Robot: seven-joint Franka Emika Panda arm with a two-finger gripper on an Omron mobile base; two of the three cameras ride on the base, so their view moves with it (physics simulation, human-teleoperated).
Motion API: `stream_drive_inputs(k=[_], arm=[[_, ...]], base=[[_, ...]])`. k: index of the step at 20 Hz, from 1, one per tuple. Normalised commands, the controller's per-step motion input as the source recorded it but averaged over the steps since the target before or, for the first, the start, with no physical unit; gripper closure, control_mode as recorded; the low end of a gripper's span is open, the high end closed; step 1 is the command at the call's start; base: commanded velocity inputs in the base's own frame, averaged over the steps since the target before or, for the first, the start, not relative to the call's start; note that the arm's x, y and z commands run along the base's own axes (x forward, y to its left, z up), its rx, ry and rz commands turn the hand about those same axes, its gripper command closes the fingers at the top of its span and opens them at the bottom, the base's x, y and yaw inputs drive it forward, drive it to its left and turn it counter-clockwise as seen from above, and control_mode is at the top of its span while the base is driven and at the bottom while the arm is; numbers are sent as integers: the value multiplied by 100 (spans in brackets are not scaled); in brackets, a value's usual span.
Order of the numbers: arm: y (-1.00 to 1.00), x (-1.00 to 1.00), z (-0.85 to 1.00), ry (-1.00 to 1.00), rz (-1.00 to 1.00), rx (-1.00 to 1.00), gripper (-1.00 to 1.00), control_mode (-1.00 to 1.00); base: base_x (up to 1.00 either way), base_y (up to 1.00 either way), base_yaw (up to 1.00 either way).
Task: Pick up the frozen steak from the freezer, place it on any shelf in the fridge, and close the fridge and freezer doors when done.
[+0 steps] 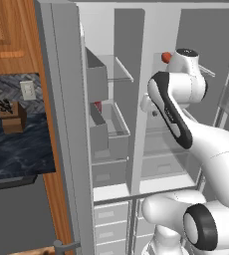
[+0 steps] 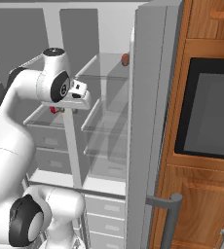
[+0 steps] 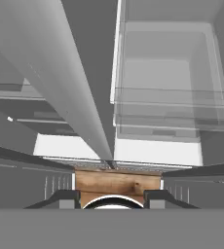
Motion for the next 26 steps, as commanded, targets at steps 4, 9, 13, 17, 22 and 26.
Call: stream_drive_inputs(k=[4,9,13,17,22,26], arm=[[0,-29,0,-2,0,0,-100,-100],[14,-77,-33,-1,4,-4,-100,-100],[18,-53,-29,-17,0,-5,-100,-100],[0,-45,-17,-23,0,-1,-100,-100],[0,-27,-12,-13,0,0,-100,-100],[2,1,0,0,0,0,-100,-100]], base=[[0,0,0],[0,0,0],[0,0,0],[0,0,0],[0,0,0],[0,0,0]])
